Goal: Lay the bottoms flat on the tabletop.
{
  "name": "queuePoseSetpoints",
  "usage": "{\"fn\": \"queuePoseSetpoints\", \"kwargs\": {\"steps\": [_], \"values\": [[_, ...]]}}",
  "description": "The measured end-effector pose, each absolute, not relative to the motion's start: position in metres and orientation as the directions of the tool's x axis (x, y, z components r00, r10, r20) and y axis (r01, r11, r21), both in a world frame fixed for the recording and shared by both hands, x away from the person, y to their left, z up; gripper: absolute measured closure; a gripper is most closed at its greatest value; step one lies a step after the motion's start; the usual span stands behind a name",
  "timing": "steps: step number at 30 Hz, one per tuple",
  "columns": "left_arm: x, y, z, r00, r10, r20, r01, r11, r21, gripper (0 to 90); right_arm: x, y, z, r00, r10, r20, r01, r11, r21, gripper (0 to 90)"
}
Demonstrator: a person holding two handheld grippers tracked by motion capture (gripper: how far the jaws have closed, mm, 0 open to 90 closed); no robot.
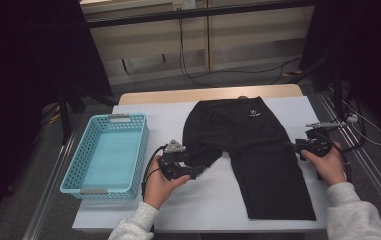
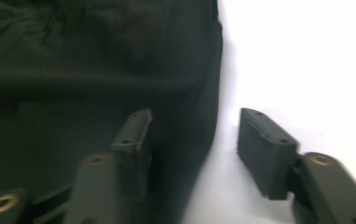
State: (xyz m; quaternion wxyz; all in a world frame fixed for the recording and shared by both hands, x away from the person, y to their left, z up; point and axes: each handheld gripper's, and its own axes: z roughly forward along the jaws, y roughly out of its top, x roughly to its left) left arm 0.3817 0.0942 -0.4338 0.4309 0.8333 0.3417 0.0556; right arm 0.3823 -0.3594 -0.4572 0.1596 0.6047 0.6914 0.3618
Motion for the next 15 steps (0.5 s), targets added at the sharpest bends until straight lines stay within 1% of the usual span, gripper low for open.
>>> {"fn": "queuePoseSetpoints", "kwargs": {"steps": [3,6,8,12,15], "values": [[0.381,0.094,-0.435,0.760,0.620,-0.197,0.521,-0.399,0.755,25.3,0.364,-0.360,-0.456,-0.246,0.944,0.219,0.730,0.032,0.682,43.9],[0.380,0.093,-0.434,0.764,0.616,-0.190,0.516,-0.408,0.753,25.3,0.344,-0.356,-0.456,-0.268,0.936,0.229,0.727,0.040,0.686,46.1],[0.380,0.092,-0.434,0.766,0.614,-0.188,0.513,-0.409,0.755,25.3,0.334,-0.356,-0.456,-0.267,0.933,0.241,0.732,0.033,0.680,49.6],[0.379,0.092,-0.434,0.769,0.615,-0.178,0.506,-0.413,0.757,25.4,0.317,-0.359,-0.453,-0.271,0.928,0.257,0.753,0.038,0.657,60.2],[0.378,0.093,-0.434,0.766,0.618,-0.178,0.508,-0.412,0.756,25.4,0.302,-0.356,-0.453,-0.289,0.921,0.260,0.756,0.054,0.652,65.1]]}}
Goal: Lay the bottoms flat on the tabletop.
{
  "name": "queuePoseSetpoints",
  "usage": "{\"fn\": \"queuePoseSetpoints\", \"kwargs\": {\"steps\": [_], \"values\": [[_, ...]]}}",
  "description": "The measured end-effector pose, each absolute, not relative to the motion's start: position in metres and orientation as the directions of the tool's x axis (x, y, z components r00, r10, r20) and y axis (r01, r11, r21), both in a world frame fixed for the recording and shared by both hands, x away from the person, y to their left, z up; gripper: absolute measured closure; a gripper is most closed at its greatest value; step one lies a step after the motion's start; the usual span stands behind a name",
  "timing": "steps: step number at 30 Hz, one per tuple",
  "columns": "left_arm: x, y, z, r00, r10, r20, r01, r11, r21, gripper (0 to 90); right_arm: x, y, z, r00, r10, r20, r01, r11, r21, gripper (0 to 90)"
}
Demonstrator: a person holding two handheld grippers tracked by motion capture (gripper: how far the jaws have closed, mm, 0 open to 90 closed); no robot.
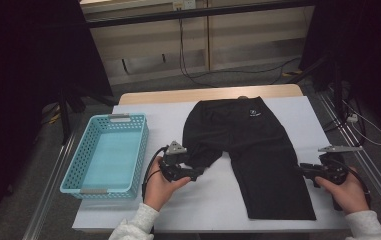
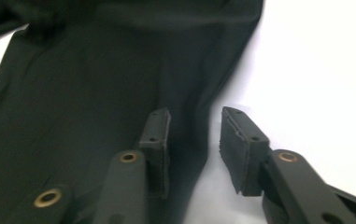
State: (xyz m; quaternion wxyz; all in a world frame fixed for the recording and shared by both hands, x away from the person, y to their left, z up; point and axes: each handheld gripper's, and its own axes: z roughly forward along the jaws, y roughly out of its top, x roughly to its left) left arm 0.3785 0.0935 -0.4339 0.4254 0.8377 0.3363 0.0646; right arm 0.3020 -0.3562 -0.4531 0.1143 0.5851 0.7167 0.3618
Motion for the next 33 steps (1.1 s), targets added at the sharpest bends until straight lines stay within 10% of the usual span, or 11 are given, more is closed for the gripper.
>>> {"fn": "queuePoseSetpoints", "kwargs": {"steps": [8,21,28,33], "values": [[0.378,0.093,-0.433,0.768,0.619,-0.163,0.499,-0.420,0.758,25.5,0.275,-0.344,-0.450,-0.318,0.932,0.171,0.757,0.141,0.638,89.8],[0.382,0.099,-0.434,0.756,0.633,-0.166,0.507,-0.405,0.761,27.8,0.269,-0.364,-0.447,-0.301,0.939,0.167,0.761,0.131,0.636,89.8],[0.382,0.098,-0.435,0.758,0.629,-0.172,0.510,-0.407,0.758,27.3,0.274,-0.358,-0.446,-0.312,0.937,0.155,0.726,0.130,0.675,63.4],[0.382,0.102,-0.431,0.756,0.632,-0.170,0.506,-0.399,0.765,27.3,0.276,-0.358,-0.449,-0.300,0.936,0.184,0.759,0.117,0.641,79.1]]}}
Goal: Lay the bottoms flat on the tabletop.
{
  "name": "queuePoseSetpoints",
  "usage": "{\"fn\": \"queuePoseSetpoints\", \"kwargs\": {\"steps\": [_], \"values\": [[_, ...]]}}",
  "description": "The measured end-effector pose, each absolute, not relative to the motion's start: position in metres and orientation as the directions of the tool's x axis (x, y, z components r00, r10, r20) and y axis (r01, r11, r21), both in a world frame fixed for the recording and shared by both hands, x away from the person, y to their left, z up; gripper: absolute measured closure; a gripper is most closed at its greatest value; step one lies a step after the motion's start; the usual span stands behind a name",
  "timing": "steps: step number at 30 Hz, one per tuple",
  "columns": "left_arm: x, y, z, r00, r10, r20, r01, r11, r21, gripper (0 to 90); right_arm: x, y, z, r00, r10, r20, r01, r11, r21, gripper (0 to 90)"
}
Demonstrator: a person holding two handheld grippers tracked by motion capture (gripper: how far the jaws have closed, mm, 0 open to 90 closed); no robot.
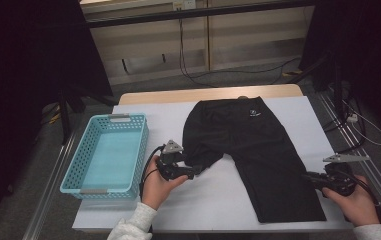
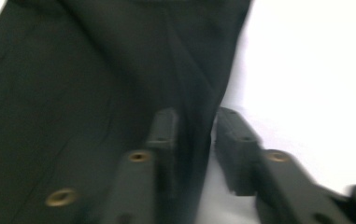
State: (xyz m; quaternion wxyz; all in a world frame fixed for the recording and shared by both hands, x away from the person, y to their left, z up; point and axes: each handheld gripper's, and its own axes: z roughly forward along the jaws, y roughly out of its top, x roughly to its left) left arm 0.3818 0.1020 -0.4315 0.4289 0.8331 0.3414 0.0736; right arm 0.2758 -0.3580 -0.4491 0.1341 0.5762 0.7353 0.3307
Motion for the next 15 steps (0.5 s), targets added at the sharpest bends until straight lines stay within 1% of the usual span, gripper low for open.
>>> {"fn": "queuePoseSetpoints", "kwargs": {"steps": [1,2,4,6,8,10,12,13,15], "values": [[0.382,0.103,-0.431,0.754,0.635,-0.170,0.507,-0.397,0.765,27.3,0.275,-0.358,-0.449,-0.301,0.935,0.188,0.760,0.117,0.639,83.2],[0.383,0.104,-0.432,0.752,0.638,-0.169,0.507,-0.394,0.767,27.2,0.275,-0.359,-0.450,-0.312,0.933,0.182,0.759,0.129,0.638,89.3],[0.384,0.106,-0.432,0.746,0.644,-0.167,0.509,-0.391,0.767,27.2,0.274,-0.360,-0.449,-0.310,0.932,0.190,0.764,0.126,0.633,90.0],[0.384,0.108,-0.431,0.746,0.645,-0.166,0.510,-0.393,0.765,27.5,0.272,-0.365,-0.448,-0.311,0.936,0.164,0.755,0.139,0.641,90.0],[0.385,0.109,-0.431,0.744,0.647,-0.165,0.507,-0.388,0.770,27.5,0.271,-0.369,-0.447,-0.304,0.935,0.183,0.754,0.119,0.646,88.4],[0.386,0.110,-0.432,0.746,0.644,-0.167,0.510,-0.393,0.765,28.2,0.272,-0.368,-0.447,-0.303,0.941,0.151,0.734,0.129,0.666,74.4],[0.386,0.109,-0.434,0.746,0.644,-0.169,0.517,-0.399,0.757,28.9,0.273,-0.364,-0.444,-0.314,0.939,0.142,0.717,0.137,0.683,68.8],[0.387,0.109,-0.435,0.747,0.643,-0.170,0.518,-0.403,0.754,29.6,0.274,-0.361,-0.442,-0.329,0.934,0.137,0.699,0.144,0.700,62.5],[0.387,0.109,-0.437,0.747,0.641,-0.177,0.523,-0.402,0.752,32.0,0.276,-0.354,-0.438,-0.333,0.936,0.112,0.674,0.154,0.722,55.1]]}}
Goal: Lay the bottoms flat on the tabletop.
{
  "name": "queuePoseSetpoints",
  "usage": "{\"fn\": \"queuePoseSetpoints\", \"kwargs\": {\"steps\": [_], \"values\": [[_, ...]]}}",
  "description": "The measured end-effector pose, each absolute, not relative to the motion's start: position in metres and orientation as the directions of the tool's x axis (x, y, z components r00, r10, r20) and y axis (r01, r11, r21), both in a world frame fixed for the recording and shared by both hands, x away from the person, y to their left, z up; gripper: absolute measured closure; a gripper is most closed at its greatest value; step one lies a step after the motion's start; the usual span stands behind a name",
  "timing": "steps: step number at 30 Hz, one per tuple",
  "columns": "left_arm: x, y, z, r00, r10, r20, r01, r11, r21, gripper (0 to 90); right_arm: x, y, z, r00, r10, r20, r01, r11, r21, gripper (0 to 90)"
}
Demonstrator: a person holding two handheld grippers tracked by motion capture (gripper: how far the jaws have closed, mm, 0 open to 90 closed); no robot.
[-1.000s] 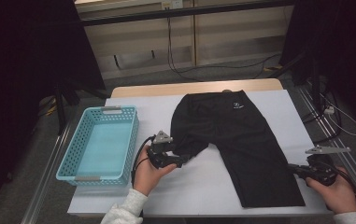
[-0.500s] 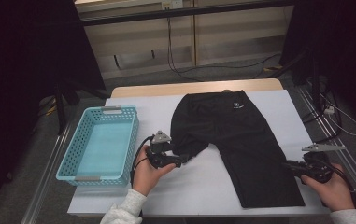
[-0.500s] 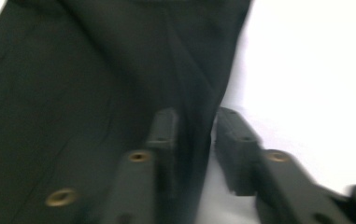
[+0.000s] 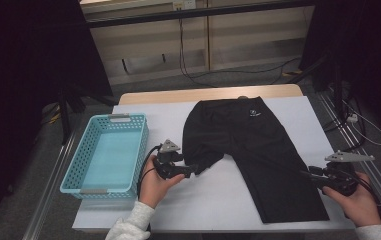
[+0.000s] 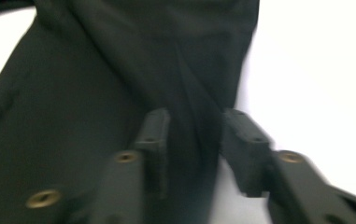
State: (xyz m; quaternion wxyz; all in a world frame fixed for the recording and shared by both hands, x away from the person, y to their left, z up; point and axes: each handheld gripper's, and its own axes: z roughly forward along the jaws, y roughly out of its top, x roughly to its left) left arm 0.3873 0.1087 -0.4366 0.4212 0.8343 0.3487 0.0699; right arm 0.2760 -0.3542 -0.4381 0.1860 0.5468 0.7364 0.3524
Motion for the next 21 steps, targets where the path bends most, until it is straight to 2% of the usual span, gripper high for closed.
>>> {"fn": "queuePoseSetpoints", "kwargs": {"steps": [2,8,13,16,21], "values": [[0.387,0.109,-0.438,0.747,0.641,-0.177,0.526,-0.406,0.747,34.3,0.279,-0.348,-0.435,-0.328,0.938,0.114,0.659,0.141,0.739,47.5],[0.387,0.102,-0.445,0.763,0.626,-0.160,0.516,-0.442,0.734,40.8,0.288,-0.329,-0.433,-0.355,0.927,0.123,0.635,0.143,0.759,37.9],[0.388,0.098,-0.449,0.765,0.629,-0.140,0.511,-0.459,0.727,49.1,0.293,-0.318,-0.432,-0.377,0.919,0.120,0.615,0.151,0.774,34.4],[0.390,0.095,-0.453,0.760,0.631,-0.156,0.525,-0.455,0.719,50.1,0.295,-0.312,-0.431,-0.389,0.914,0.117,0.603,0.156,0.782,34.0],[0.393,0.092,-0.457,0.755,0.633,-0.170,0.534,-0.443,0.720,63.3,0.298,-0.305,-0.432,-0.399,0.910,0.115,0.599,0.163,0.784,32.7]]}}
